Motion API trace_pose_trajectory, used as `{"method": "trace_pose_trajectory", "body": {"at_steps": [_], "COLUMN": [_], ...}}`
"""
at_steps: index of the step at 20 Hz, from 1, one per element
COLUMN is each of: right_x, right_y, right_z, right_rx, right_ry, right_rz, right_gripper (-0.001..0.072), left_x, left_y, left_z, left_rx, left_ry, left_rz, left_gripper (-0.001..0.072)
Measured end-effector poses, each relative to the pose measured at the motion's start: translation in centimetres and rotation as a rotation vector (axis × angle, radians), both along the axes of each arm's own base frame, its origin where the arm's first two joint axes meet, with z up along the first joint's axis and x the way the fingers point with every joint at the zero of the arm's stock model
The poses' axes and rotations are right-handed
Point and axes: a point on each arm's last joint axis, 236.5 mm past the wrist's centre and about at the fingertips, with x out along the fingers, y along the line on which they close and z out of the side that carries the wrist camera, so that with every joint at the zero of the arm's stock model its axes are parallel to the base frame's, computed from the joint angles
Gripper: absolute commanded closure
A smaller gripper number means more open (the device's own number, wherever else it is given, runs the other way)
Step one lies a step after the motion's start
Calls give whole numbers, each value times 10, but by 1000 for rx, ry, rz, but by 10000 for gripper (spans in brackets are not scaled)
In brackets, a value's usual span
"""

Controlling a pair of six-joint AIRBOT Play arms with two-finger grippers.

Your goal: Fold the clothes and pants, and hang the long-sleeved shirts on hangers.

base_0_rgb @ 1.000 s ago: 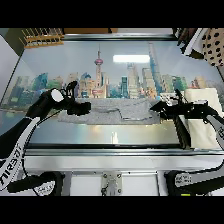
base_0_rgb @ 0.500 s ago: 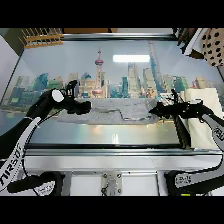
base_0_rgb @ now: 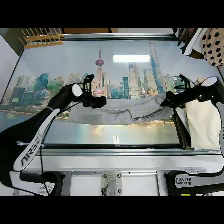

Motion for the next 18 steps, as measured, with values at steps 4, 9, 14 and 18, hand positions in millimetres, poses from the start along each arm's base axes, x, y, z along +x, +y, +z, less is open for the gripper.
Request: {"method": "trace_pose_trajectory", "body": {"at_steps": [4,9,14,18], "right_x": [4,11,8,4], "right_y": [10,44,77,98], "right_z": [53,104,124,127], "right_rx": [-100,-195,-227,-230], "right_ry": [-29,-126,-181,-199], "right_rz": [82,194,276,323], "right_gripper": [687,687,687,687], "left_x": [12,2,-12,-7], "left_y": [-66,-133,-165,-163], "left_z": [-13,-39,-53,-49], "left_rx": [-67,-105,-110,-114], "left_ry": [16,75,117,124], "left_rz": [-65,-171,-258,-260], "left_gripper": [700,700,700,700]}}
